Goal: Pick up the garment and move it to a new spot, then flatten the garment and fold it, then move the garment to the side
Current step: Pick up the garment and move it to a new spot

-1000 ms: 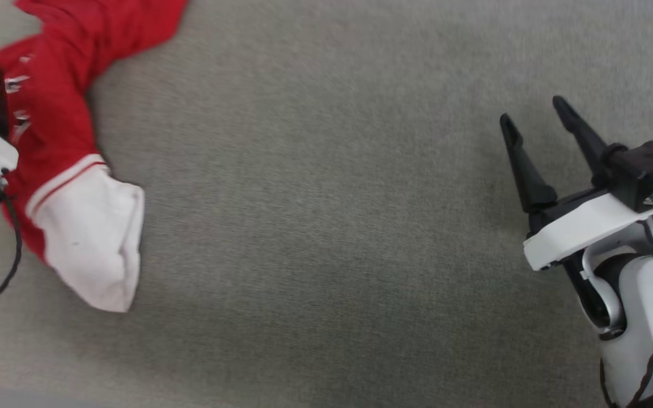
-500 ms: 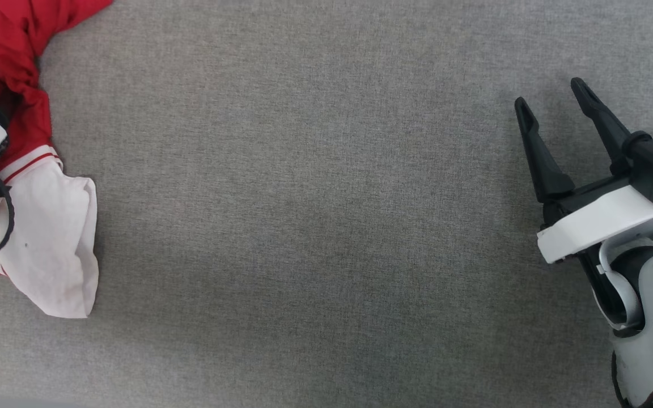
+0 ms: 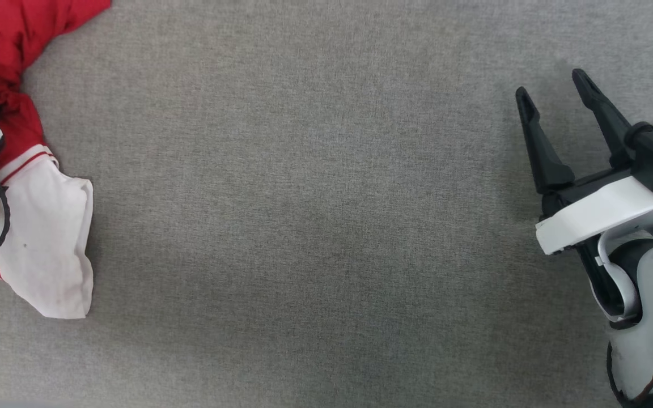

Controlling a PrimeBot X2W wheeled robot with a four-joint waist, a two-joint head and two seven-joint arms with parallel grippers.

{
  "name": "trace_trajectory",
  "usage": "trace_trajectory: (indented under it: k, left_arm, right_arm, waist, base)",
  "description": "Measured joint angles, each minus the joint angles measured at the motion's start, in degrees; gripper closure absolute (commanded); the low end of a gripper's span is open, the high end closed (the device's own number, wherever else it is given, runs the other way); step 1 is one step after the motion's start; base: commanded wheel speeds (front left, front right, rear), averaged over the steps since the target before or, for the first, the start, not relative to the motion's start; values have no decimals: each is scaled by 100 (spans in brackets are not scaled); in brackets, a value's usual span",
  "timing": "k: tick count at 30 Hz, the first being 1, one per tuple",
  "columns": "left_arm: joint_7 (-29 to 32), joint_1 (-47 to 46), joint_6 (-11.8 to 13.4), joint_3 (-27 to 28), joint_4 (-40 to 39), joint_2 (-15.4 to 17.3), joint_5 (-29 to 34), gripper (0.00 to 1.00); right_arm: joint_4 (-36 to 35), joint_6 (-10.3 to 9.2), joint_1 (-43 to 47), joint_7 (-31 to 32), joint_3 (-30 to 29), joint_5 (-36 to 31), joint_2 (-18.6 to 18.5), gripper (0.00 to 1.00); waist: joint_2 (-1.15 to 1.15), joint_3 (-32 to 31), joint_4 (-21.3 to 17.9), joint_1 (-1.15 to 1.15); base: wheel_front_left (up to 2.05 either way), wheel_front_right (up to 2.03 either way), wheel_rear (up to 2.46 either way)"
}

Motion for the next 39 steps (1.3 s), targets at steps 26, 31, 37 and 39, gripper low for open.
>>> trace_trajectory:
  k: [26, 31, 37, 39]
  left_arm:
    - [-800, -85, -170, -1161, -1997, 921, 476, 100]
    - [-456, -43, -170, -1347, -2710, 1129, 368, 100]
    - [66, 210, -169, -1393, -3626, 1335, 138, 100]
    - [236, 315, -147, -1391, -3972, 1394, 104, 100]
  right_arm:
    - [577, 0, 436, -602, -276, 230, 439, 0]
    - [625, 0, 558, -679, -366, 258, 532, 0]
    - [658, 0, 708, -776, -481, 282, 608, 0]
    - [660, 0, 737, -812, -544, 282, 608, 0]
  waist:
    - [0, -1738, 209, 0]
    - [0, -2028, 196, 0]
    - [0, -2278, 34, 0]
    - [0, -2337, -59, 0]
  base:
    - [0, 0, 0]
    - [0, 0, 0]
    - [0, 0, 0]
    - [0, 0, 0]
